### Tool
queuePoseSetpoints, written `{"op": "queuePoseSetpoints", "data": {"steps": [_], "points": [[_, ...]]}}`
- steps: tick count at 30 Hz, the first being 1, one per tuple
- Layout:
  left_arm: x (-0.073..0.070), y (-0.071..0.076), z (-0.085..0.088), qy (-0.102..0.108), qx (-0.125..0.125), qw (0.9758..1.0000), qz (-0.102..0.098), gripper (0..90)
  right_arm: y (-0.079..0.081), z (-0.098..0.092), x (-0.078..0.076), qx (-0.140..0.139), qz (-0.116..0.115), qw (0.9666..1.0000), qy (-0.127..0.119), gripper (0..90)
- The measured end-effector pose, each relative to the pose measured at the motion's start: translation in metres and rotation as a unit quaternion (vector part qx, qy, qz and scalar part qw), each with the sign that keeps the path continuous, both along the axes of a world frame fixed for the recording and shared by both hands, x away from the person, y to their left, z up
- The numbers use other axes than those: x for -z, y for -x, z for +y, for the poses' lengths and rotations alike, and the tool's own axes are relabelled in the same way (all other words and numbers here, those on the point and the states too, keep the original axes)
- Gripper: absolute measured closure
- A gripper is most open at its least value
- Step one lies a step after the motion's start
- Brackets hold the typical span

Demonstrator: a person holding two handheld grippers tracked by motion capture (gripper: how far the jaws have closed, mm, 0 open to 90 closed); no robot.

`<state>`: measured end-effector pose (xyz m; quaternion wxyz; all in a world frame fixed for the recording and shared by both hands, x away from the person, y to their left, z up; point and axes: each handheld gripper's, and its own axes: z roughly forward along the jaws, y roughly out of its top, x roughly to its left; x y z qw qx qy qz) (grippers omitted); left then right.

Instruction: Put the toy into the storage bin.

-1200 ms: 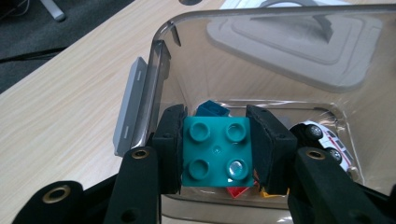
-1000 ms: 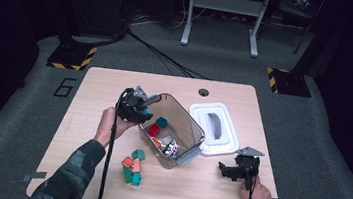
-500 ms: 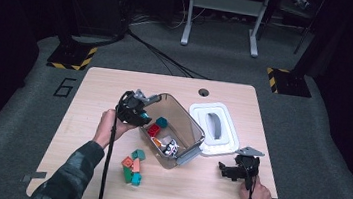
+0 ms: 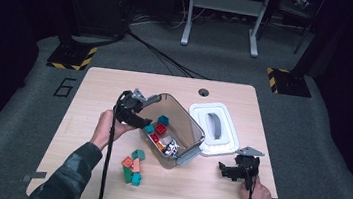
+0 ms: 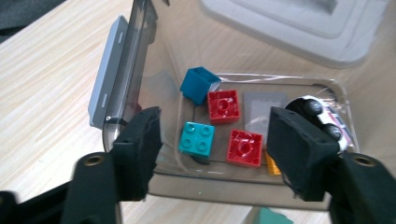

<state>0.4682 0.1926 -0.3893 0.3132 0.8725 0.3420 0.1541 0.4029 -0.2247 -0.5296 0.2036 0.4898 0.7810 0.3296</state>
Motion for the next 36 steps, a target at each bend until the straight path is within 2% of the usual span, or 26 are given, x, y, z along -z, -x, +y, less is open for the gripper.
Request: {"op": "queuePoseSetpoints", "data": {"steps": [7,12,17,22,28,33,36], "points": [[-0.011,0.020,0.007,0.005,0.004,0.9995,-0.032,18.9,0.000,0.000,0.000,0.000,0.000,1.0000,0.000,0.0],[-0.014,0.032,0.017,0.006,0.003,0.9992,-0.040,15.1,0.000,0.000,0.000,0.000,0.000,1.0000,0.000,0.0],[-0.010,0.043,0.031,0.014,-0.007,0.9988,-0.046,13.2,0.000,0.000,0.000,0.001,0.001,1.0000,-0.001,0.0],[0.001,0.052,0.044,0.021,-0.022,0.9987,-0.040,10.6,0.000,0.000,0.000,0.001,0.001,1.0000,-0.001,0.0],[0.017,0.058,0.060,0.015,-0.033,0.9991,-0.021,8.2,0.000,0.000,0.000,0.000,0.000,1.0000,0.000,0.0],[0.037,0.061,0.068,0.013,-0.050,0.9986,-0.009,5.5,0.000,0.000,0.000,0.001,0.001,1.0000,-0.001,0.0],[0.052,0.063,0.071,0.010,-0.056,0.9984,0.005,3.8,0.000,0.000,0.000,0.000,0.000,1.0000,0.000,0.0]]}}
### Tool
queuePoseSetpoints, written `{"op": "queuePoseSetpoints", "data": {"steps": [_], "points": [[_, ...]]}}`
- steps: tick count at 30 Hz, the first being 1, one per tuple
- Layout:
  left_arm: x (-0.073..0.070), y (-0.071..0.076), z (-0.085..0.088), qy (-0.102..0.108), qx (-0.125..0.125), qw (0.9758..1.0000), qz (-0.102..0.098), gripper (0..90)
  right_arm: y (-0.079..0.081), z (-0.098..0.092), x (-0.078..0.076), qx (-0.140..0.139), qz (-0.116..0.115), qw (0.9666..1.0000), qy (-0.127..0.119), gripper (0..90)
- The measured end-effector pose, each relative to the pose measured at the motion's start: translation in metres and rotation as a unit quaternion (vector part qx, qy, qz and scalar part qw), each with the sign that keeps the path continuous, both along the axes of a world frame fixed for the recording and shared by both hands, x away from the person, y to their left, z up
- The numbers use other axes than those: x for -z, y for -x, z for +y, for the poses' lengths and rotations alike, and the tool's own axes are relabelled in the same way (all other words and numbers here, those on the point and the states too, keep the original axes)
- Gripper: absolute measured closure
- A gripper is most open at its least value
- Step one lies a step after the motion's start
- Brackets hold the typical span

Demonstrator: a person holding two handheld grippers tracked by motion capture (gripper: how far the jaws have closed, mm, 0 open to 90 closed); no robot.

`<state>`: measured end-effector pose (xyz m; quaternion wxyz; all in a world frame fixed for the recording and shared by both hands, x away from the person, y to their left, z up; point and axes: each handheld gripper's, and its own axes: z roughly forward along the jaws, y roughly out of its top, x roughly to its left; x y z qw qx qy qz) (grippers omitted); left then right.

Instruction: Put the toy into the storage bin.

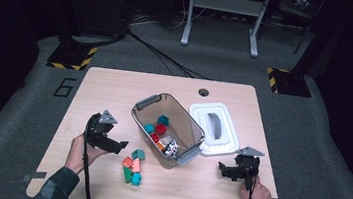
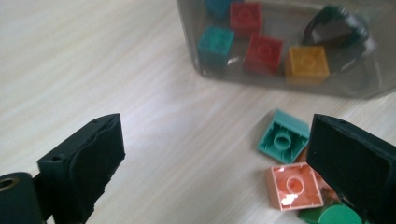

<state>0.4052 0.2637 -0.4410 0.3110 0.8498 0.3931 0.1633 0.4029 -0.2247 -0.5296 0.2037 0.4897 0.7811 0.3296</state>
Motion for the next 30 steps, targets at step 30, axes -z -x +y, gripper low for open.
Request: {"op": "queuePoseSetpoints", "data": {"steps": [30], "points": [[0.058,-0.002,0.008,-0.012,-0.026,0.9981,0.055,2.5,0.000,0.000,0.000,0.000,0.000,1.0000,0.000,0.0]]}}
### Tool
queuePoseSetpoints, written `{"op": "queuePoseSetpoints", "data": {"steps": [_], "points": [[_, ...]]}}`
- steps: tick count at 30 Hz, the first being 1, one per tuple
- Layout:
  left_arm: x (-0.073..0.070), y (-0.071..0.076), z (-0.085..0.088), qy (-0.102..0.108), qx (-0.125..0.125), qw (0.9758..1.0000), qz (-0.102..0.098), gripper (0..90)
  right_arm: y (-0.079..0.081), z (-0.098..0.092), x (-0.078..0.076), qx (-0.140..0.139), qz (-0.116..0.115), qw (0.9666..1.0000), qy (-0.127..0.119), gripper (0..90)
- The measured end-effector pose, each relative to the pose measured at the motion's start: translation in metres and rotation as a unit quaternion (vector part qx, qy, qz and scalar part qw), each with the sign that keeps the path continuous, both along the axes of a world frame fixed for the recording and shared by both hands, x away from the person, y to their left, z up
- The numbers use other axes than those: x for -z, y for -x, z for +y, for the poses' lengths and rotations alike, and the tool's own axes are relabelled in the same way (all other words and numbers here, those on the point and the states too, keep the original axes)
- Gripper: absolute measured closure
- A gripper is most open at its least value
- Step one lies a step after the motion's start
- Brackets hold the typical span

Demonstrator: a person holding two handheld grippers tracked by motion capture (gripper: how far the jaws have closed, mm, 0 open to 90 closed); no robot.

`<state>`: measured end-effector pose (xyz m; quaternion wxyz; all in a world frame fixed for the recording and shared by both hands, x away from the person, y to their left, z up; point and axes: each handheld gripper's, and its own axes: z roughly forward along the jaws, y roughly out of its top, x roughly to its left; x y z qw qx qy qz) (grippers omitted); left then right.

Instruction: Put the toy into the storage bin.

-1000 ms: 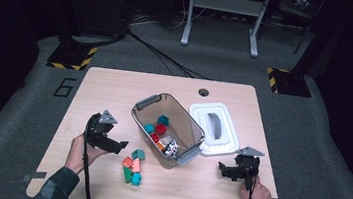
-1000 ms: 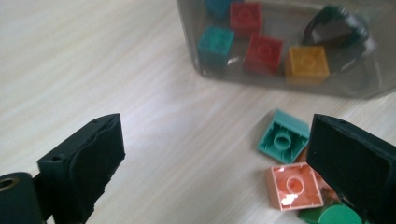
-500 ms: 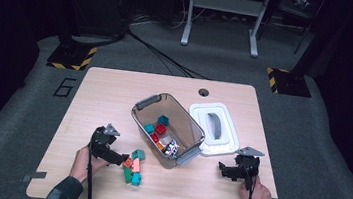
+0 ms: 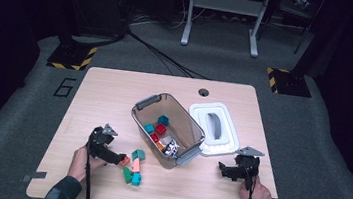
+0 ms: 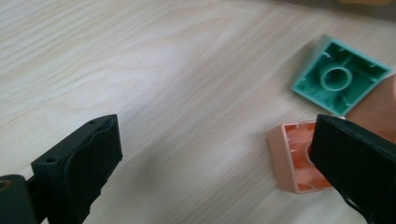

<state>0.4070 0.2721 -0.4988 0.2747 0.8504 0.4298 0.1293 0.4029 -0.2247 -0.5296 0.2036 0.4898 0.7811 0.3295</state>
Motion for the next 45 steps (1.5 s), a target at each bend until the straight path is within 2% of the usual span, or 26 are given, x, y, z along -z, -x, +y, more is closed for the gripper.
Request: {"op": "queuePoseSetpoints", "data": {"steps": [3,6,13,18,21,24,25,27,34,35,36,45], "points": [[-0.002,0.000,0.006,0.008,-0.008,0.9999,-0.001,3.6,0.000,0.000,0.000,0.000,0.000,1.0000,0.000,0.0],[-0.004,0.003,0.006,0.012,-0.008,0.9999,-0.005,4.0,0.000,0.000,0.000,0.000,0.000,1.0000,0.000,0.0],[-0.006,0.005,-0.007,0.020,0.006,0.9998,-0.004,2.8,0.000,0.000,0.000,0.001,0.001,1.0000,-0.001,0.0],[-0.003,0.007,-0.018,0.008,0.021,0.9997,0.001,4.0,0.000,0.000,0.000,0.001,0.001,1.0000,-0.001,0.0],[-0.002,0.008,-0.020,0.011,0.026,0.9996,0.003,17.2,0.000,0.000,0.000,0.000,0.000,1.0000,0.000,0.0],[0.000,0.008,-0.021,0.015,0.023,0.9996,0.010,19.9,0.000,0.000,0.000,0.000,0.000,1.0000,0.000,0.0],[0.000,0.008,-0.021,0.018,0.025,0.9994,0.014,25.6,0.000,0.000,0.000,0.000,0.000,1.0000,0.000,0.0],[0.001,0.009,-0.020,0.021,0.025,0.9993,0.016,28.1,0.000,0.000,0.000,0.000,0.000,1.0000,0.000,0.0],[0.002,0.011,-0.018,0.015,0.024,0.9995,0.016,52.1,0.000,0.000,0.000,0.001,0.000,1.0000,0.000,0.0],[0.003,0.011,-0.017,0.016,0.024,0.9995,0.015,52.1,0.000,0.000,0.000,0.001,0.001,1.0000,-0.001,0.0],[0.003,0.011,-0.016,0.022,0.020,0.9994,0.017,56.9,0.000,0.000,0.000,0.002,0.001,1.0000,-0.001,0.0],[0.001,0.009,-0.013,0.028,0.025,0.9992,0.016,58.8,0.000,0.000,0.000,0.001,0.001,1.0000,-0.001,0.0]]}}
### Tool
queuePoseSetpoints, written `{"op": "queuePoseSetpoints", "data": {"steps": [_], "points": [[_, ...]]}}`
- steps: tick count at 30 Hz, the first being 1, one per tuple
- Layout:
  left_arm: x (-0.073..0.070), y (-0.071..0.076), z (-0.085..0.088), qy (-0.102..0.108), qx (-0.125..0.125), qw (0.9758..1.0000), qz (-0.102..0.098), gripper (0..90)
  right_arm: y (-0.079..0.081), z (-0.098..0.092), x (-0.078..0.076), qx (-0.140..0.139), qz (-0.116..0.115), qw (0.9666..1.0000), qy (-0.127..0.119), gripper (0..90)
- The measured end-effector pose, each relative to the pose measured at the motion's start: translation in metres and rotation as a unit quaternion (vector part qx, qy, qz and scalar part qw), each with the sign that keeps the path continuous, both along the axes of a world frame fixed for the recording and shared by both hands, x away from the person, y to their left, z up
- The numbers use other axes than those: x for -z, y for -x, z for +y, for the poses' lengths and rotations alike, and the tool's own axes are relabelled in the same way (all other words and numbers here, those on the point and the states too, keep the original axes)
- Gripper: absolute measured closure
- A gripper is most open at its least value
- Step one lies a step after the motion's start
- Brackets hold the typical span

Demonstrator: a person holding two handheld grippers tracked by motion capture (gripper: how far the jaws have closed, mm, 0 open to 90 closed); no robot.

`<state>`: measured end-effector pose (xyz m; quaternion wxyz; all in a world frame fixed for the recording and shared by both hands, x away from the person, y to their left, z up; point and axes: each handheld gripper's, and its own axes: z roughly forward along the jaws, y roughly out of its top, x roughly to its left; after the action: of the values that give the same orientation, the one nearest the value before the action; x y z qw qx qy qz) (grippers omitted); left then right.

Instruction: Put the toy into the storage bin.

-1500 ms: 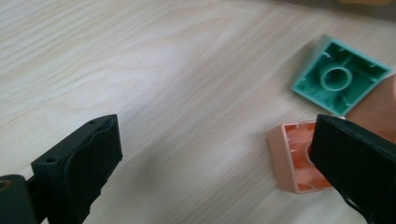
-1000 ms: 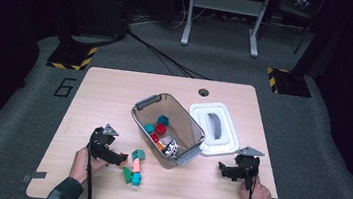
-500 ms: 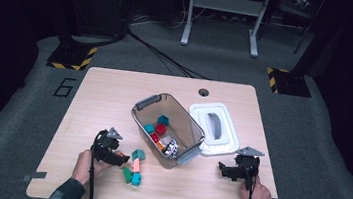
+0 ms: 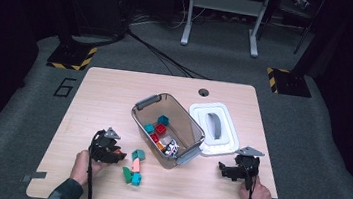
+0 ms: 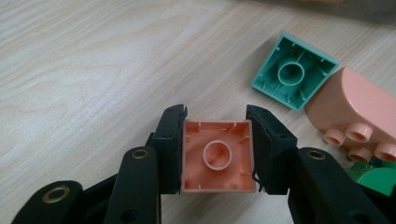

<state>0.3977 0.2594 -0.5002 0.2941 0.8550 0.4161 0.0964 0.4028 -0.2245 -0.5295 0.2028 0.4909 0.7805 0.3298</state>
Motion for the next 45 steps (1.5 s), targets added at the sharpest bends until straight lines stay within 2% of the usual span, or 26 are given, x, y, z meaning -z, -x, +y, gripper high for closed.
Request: {"op": "queuePoseSetpoints", "data": {"steps": [15,17,18,28,36,40,41,45], "points": [[-0.019,-0.004,0.011,0.009,-0.006,0.9999,-0.011,58.8,0.000,0.000,0.000,0.000,0.000,1.0000,0.000,0.0],[-0.021,-0.006,0.012,0.015,-0.011,0.9997,-0.015,58.8,0.000,0.000,0.000,0.000,0.000,1.0000,0.000,0.0],[-0.027,-0.007,0.015,0.006,-0.007,0.9998,-0.017,58.8,0.000,0.000,0.000,-0.001,-0.001,1.0000,0.001,0.0],[-0.048,-0.016,0.020,0.021,-0.012,0.9992,-0.031,58.9,0.000,0.000,0.000,0.000,0.000,1.0000,0.000,0.0],[-0.075,-0.023,0.018,0.023,-0.012,0.9980,-0.058,58.9,0.000,0.000,0.000,-0.001,0.000,1.0000,0.000,0.0],[-0.086,-0.027,0.017,0.014,-0.003,0.9979,-0.063,58.9,0.000,0.000,0.000,-0.001,0.000,1.0000,0.000,0.0],[-0.088,-0.028,0.016,0.020,-0.008,0.9976,-0.066,58.9,0.000,0.000,0.000,0.000,0.001,1.0000,0.000,0.0],[-0.099,-0.032,0.014,0.016,-0.004,0.9971,-0.075,58.9,0.000,0.000,0.000,-0.001,0.000,1.0000,0.000,0.0]]}}
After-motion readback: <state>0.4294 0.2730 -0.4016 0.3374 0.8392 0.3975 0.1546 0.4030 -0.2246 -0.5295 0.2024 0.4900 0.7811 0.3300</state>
